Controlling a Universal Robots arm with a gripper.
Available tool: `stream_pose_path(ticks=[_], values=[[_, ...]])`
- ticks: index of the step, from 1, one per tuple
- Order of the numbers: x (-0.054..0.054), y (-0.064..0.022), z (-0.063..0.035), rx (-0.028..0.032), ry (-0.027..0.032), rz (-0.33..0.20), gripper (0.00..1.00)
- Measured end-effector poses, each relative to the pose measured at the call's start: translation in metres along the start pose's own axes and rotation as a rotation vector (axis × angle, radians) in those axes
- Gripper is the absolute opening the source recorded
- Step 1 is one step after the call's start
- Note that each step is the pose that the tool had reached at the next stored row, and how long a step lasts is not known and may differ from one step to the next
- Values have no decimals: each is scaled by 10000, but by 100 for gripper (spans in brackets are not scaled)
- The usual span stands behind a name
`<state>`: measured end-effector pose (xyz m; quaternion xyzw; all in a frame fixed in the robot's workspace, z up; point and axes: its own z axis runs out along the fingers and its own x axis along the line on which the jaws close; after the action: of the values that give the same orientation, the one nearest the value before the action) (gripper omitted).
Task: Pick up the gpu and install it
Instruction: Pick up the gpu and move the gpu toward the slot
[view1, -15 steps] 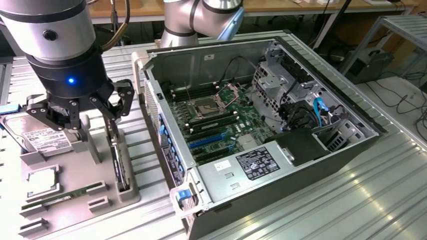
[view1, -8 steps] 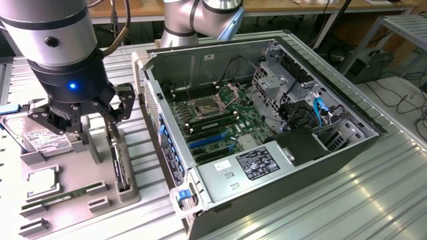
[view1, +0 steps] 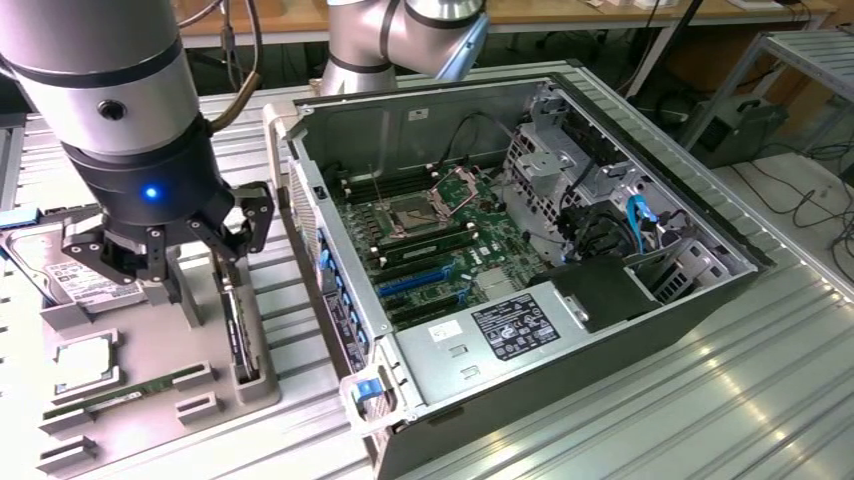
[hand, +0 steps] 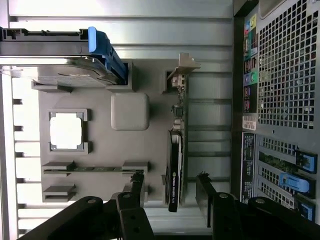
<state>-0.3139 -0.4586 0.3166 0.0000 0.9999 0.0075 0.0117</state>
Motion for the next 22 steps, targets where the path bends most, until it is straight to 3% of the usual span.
stream_pose_path(ticks=[11, 22], values=[[-14, -5, 217, 3, 1, 53, 54], [-12, -6, 309, 4, 2, 53, 54]])
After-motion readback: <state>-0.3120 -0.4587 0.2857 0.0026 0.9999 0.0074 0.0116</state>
